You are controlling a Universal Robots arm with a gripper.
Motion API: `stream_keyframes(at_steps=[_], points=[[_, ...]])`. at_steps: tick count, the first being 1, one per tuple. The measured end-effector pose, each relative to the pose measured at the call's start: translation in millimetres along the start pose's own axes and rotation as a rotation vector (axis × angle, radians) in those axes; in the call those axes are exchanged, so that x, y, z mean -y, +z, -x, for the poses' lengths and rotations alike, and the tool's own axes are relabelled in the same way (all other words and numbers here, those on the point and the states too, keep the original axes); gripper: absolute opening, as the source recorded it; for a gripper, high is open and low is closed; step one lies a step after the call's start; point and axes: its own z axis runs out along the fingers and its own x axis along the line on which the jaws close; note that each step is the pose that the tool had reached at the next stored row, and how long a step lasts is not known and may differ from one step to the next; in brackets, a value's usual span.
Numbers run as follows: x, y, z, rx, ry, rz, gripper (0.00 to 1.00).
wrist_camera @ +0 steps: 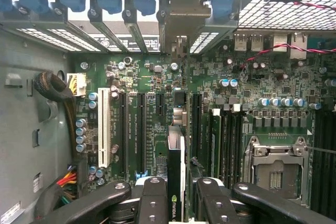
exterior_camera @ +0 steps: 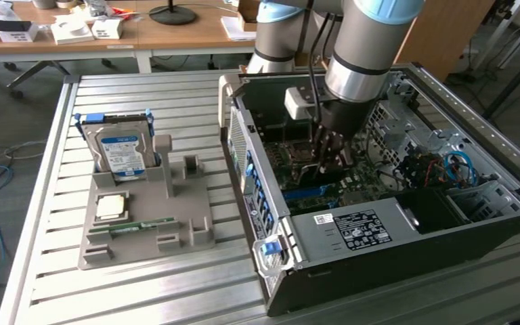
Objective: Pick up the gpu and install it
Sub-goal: 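Insert the gpu into the slot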
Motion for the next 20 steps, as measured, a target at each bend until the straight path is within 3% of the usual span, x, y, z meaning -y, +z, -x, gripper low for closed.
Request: stream_keyframes(at_steps=[20], points=[[-1.8,1.2,0.0,-0.0002,0.000,0.0001,0.26]])
